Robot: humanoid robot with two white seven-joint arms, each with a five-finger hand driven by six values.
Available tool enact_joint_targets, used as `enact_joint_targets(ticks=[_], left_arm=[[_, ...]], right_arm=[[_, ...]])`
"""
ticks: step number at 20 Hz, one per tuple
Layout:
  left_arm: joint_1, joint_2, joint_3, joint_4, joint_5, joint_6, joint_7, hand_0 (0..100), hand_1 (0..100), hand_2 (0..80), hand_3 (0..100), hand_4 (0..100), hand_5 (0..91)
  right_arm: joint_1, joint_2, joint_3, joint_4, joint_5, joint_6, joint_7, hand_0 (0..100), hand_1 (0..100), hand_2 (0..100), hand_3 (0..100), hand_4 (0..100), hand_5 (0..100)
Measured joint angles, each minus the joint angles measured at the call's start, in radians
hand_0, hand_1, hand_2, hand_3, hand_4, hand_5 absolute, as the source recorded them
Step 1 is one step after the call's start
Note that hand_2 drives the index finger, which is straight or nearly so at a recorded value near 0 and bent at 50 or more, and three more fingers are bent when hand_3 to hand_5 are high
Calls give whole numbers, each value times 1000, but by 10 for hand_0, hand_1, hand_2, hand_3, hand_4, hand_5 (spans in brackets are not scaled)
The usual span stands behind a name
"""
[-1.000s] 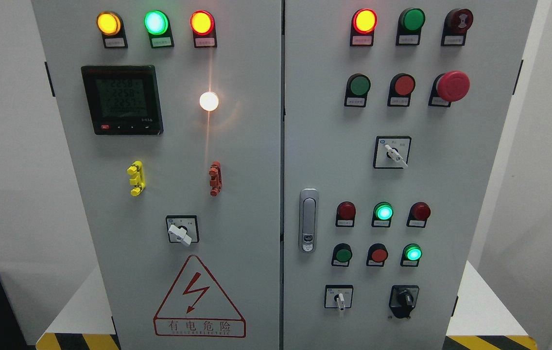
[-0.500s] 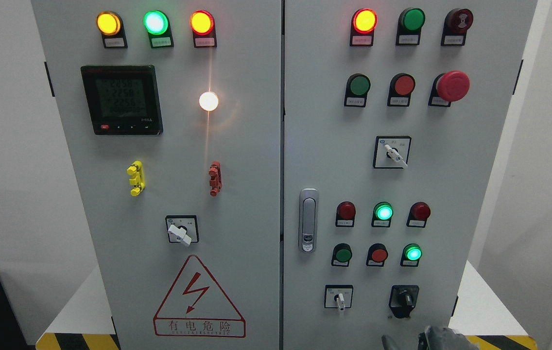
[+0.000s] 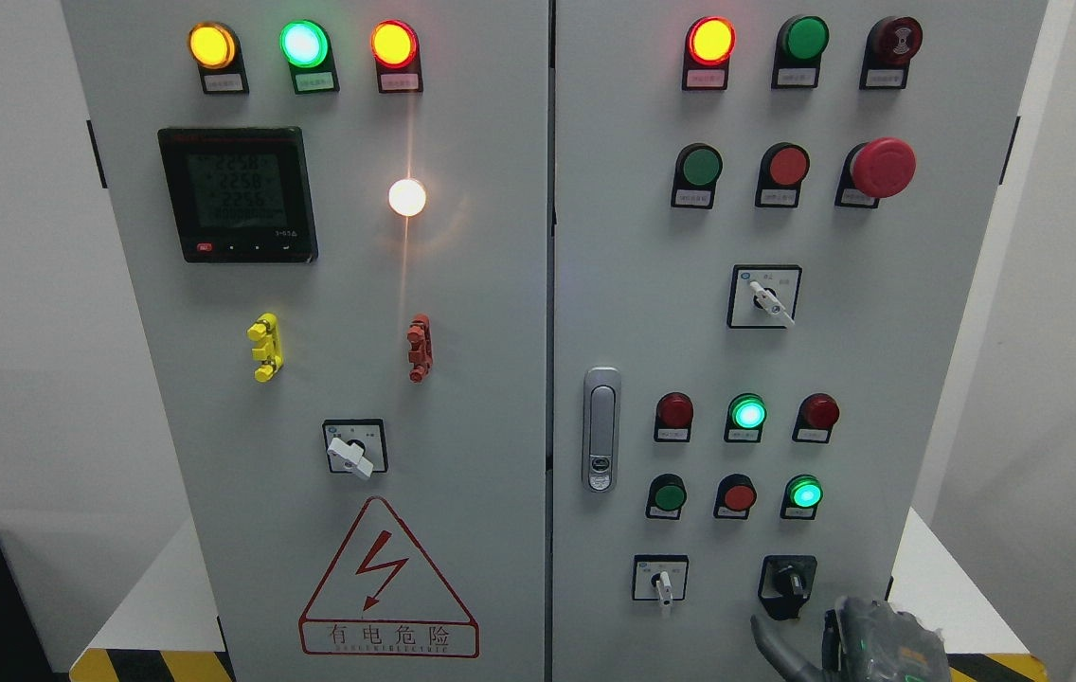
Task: Flip black knob to close circuit
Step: 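Raise the right hand up to the black rotary knob, then grip the black knob with the right hand and twist it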
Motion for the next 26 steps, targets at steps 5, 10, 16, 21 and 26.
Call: enact_joint_targets(ticks=[5, 10, 16, 21, 26], left_arm=[[0, 0, 0, 0, 0, 0, 0, 120, 556, 0, 0, 0, 0], [0, 0, 0, 0, 0, 0, 0, 120, 556, 0, 0, 0, 0], [0, 0, 0, 0, 0, 0, 0, 120, 556, 0, 0, 0, 0], [0, 0, 0, 0, 0, 0, 0, 120, 556, 0, 0, 0, 0], [0, 0, 0, 0, 0, 0, 0, 120, 556, 0, 0, 0, 0]], right_arm=[[-20, 0, -10, 28, 7, 0, -22, 0, 2, 889, 1000, 906, 814], [-36, 0, -26, 56, 9, 0, -37, 0, 4, 886, 1000, 905, 813], [-43, -1, -38, 73, 10, -4, -40, 0, 8, 885, 1000, 905, 812], [-45, -1, -41, 82, 10, -4, -53, 0, 10, 884, 1000, 905, 811], [-45, -1, -57, 87, 7, -4, -54, 0, 11, 884, 1000, 904, 812]])
